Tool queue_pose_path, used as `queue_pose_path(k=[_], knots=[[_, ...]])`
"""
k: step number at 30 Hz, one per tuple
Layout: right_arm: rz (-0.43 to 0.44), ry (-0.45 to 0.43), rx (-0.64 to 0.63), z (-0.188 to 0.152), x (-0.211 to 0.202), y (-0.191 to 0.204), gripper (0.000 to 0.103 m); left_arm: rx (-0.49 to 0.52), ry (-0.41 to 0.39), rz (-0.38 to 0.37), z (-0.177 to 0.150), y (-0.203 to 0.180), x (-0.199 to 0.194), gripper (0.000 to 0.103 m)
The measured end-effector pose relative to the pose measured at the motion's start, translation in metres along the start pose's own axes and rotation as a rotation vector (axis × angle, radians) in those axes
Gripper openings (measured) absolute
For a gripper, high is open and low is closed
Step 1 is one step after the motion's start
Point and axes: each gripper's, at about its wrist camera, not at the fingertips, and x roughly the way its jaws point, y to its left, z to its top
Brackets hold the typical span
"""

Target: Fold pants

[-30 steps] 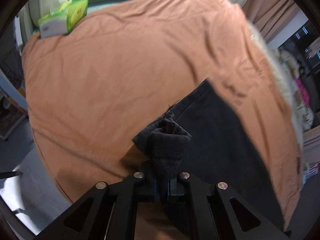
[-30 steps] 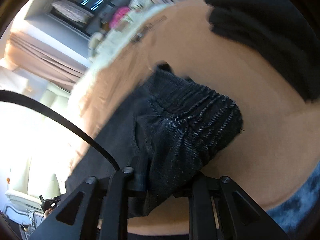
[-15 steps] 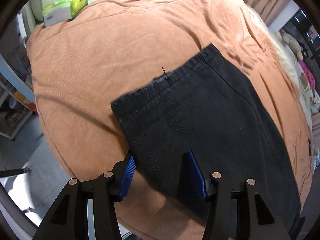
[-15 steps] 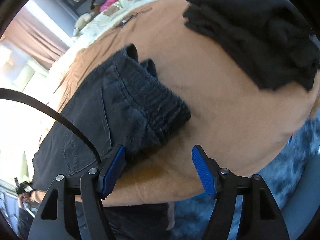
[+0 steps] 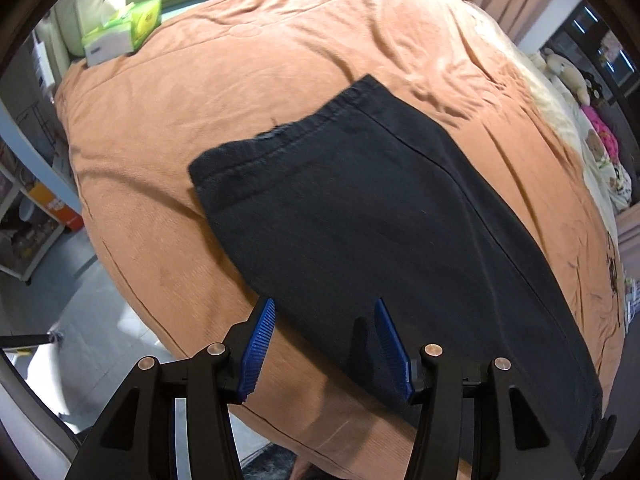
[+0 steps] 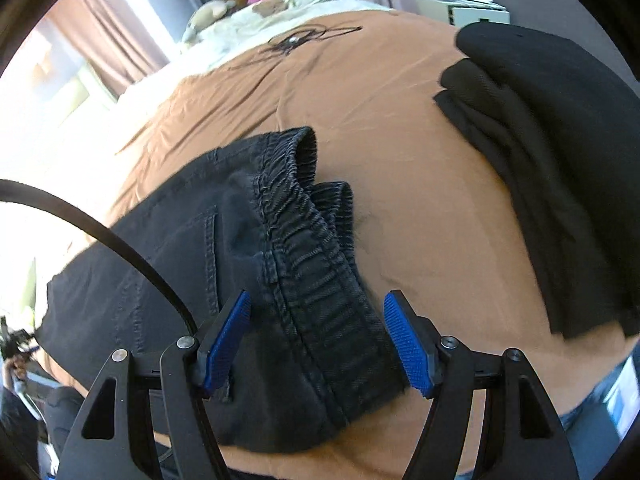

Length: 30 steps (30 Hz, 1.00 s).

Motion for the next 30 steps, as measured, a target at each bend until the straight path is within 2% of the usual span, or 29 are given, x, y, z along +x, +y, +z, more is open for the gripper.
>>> queue_pose_path(k=[3,4,5,7,10,11,15,20,22,23,24,25,26,28,29,30], knots=[[-0.015,0.027,-0.062,0.000,0.011,0.009,0.068,0.017,0.005,0.004,-0.005,-0.010,0.002,0.055],[-0.037,0.032,-0.090,-0.002,0.013,0.012,0.065,0.019,0.008,0.007,-0.005,-0.013,0.003,0.055],[-0.043,0.040,-0.104,-0.003,0.015,0.013,0.048,0.021,0.012,0.010,-0.006,-0.016,0.004,0.055],[-0.032,0.060,-0.110,-0.009,0.019,0.015,0.030,0.022,0.018,0.012,-0.008,-0.021,0.006,0.055],[-0.057,0.054,-0.113,-0.015,0.018,0.015,0.020,0.033,0.020,0.012,-0.011,-0.030,0.004,0.055],[-0.065,0.047,-0.096,-0.015,0.015,0.012,0.013,0.040,0.018,0.009,-0.011,-0.034,0.002,0.055],[-0.037,0.027,-0.039,-0.023,-0.005,0.001,0.010,0.061,0.003,-0.001,-0.011,-0.045,-0.003,0.055],[-0.034,0.031,-0.022,-0.032,-0.021,-0.001,0.010,0.078,0.000,-0.013,-0.011,-0.052,-0.003,0.055],[-0.044,0.053,-0.007,-0.032,-0.013,-0.009,0.011,0.082,0.001,-0.016,-0.010,-0.053,-0.002,0.055],[-0.057,0.087,-0.008,-0.032,-0.005,-0.010,0.016,0.083,0.002,-0.018,-0.010,-0.053,-0.001,0.055],[-0.073,0.103,-0.008,-0.034,0.003,-0.011,0.026,0.083,0.003,-0.020,-0.010,-0.053,0.000,0.055],[-0.081,0.104,0.008,-0.033,0.007,-0.012,0.031,0.084,0.005,-0.024,-0.010,-0.053,0.002,0.055],[-0.075,0.100,0.024,-0.032,0.006,-0.013,0.041,0.085,0.007,-0.028,-0.011,-0.053,0.003,0.055],[-0.073,0.066,0.024,-0.027,-0.004,-0.010,0.051,0.092,0.005,-0.037,-0.011,-0.052,0.004,0.055],[-0.080,0.043,0.018,-0.024,-0.009,-0.007,0.062,0.095,0.003,-0.040,-0.011,-0.052,0.004,0.055],[-0.088,0.016,0.013,-0.022,-0.015,-0.004,0.066,0.098,0.000,-0.044,-0.012,-0.052,0.005,0.055]])
